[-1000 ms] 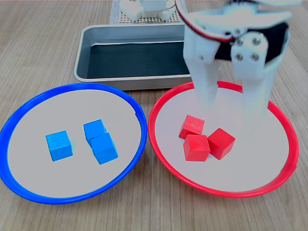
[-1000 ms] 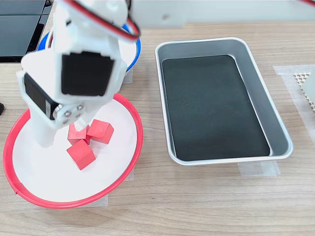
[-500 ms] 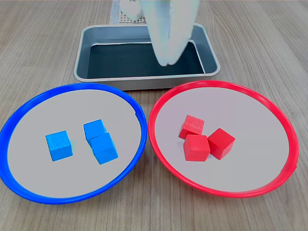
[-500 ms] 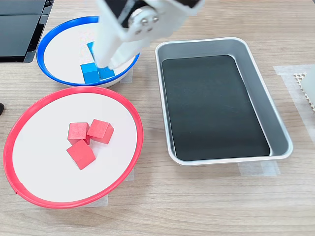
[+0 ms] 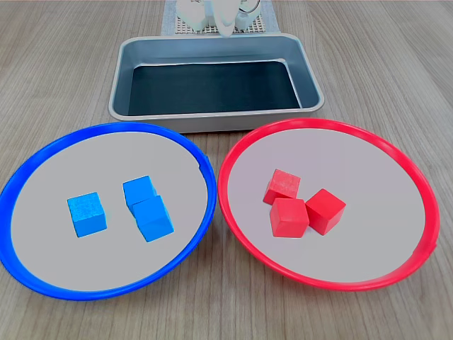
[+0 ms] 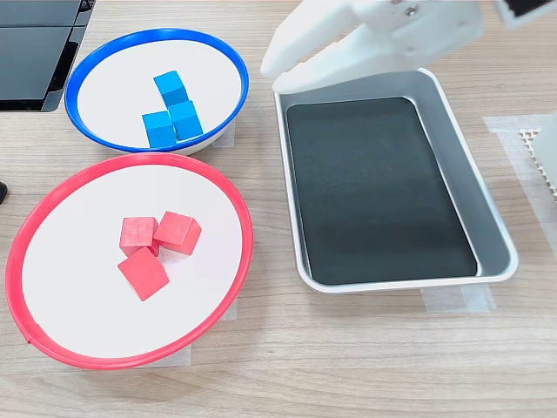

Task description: Relocate any misplaced blocks to their matching dishes.

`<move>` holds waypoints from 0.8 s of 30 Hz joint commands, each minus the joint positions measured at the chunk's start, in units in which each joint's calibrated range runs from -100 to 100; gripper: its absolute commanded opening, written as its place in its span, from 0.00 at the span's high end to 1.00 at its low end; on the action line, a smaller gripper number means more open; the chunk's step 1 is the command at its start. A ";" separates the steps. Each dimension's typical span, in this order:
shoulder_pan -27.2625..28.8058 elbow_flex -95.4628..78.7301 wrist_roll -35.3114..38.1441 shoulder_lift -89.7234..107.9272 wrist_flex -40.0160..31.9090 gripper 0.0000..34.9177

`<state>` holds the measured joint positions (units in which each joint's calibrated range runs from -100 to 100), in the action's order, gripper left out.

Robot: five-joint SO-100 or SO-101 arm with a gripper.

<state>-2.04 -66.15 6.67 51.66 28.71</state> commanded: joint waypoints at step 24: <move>1.14 -27.75 -7.96 47.31 24.49 0.99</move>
<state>-0.27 -94.19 -1.00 98.72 51.55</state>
